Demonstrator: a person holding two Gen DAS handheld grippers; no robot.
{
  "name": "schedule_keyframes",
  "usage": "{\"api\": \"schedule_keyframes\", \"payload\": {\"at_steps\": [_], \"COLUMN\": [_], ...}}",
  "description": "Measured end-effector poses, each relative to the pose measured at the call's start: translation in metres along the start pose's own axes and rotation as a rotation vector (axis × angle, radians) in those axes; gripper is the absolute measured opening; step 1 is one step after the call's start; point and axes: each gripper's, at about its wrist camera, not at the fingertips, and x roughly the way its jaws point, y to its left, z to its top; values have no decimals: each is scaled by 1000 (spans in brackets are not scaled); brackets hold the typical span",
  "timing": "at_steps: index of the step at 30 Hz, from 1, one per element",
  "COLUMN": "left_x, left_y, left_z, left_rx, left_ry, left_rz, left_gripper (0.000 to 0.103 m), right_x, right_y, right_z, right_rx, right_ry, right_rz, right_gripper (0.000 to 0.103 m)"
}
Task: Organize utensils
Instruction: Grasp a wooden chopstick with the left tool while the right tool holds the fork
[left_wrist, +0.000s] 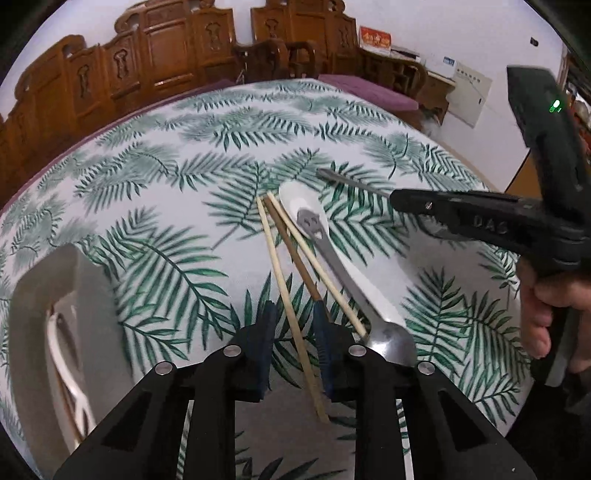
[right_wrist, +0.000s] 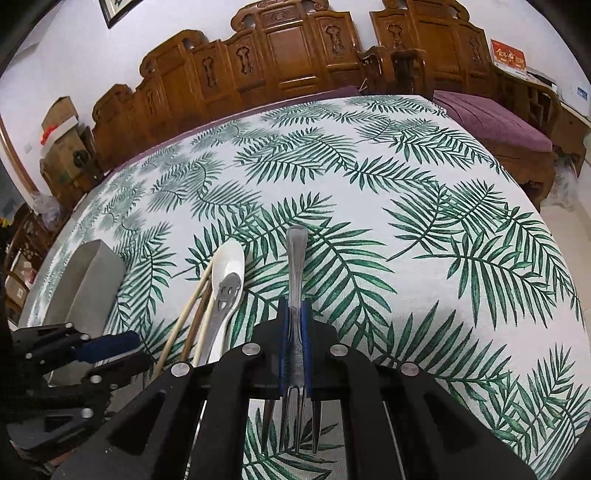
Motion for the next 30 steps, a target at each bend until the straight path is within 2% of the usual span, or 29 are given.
{"api": "schedule_keyframes", "payload": {"at_steps": [8, 11, 17, 30], "left_x": [15, 15, 11, -15], "left_y": [8, 10, 15, 14], "left_z": [-4, -4, -5, -7], "left_rx": [-27, -28, -31, -21], "left_ry": [31, 35, 33, -22], "left_rz": [3, 16, 20, -9], "left_gripper": [14, 5, 4, 4], "right_x": [4, 6, 19, 25], "right_y": [3, 5, 12, 18], "right_z": [0, -1, -8, -10], "right_rx": [-21, -31, -105, -136], "right_ry": [7, 11, 55, 58], "right_rz": [-19, -30, -102, -145], "right_gripper": [8, 8, 8, 9]}}
